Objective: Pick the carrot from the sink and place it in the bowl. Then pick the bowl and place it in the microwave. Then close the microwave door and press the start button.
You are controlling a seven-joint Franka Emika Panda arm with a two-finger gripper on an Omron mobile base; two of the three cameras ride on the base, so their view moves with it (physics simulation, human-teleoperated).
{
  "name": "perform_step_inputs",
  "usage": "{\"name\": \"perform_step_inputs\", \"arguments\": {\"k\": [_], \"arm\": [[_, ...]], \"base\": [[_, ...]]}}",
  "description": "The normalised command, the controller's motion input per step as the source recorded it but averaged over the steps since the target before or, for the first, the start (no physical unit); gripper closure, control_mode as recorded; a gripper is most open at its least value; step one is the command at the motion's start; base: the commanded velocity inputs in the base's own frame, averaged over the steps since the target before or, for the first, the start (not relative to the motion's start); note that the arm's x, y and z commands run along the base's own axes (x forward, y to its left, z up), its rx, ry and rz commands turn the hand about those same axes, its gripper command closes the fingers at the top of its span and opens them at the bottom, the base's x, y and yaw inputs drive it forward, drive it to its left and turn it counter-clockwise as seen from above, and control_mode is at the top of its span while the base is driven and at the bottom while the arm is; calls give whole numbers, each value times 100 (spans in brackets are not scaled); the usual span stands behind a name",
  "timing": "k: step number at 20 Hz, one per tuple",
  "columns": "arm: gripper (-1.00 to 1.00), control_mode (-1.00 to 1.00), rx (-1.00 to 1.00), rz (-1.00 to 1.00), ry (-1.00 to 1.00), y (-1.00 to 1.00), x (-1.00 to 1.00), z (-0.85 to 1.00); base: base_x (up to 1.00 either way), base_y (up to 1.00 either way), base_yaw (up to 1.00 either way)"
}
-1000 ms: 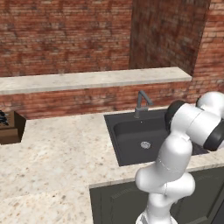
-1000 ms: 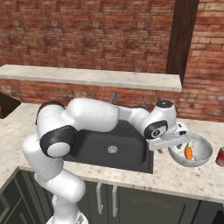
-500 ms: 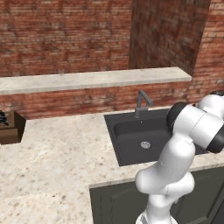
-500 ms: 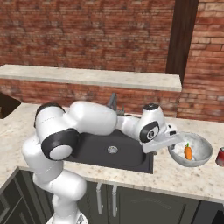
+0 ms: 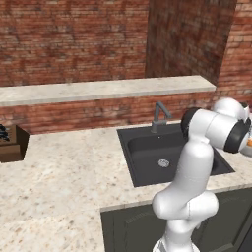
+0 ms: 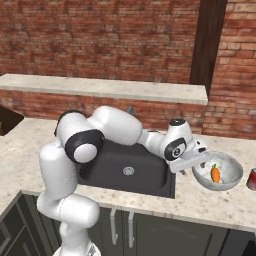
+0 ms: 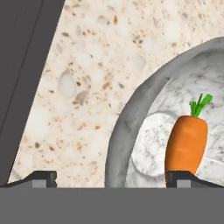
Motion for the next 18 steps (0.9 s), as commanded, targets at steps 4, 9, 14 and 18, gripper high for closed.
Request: {"name": "perform_step_inputs", "arguments": {"k": [4, 9, 14, 18], "arm": [[-100, -100, 0, 0, 1, -41, 11, -24], [-100, -100, 0, 0, 7, -16, 26, -38], [100, -100, 0, 0, 5, -1, 7, -18], [100, -100, 0, 0, 2, 0, 0, -2]], "base": [[0, 0, 0], [0, 0, 0], [0, 0, 0], [0, 0, 0]]}}
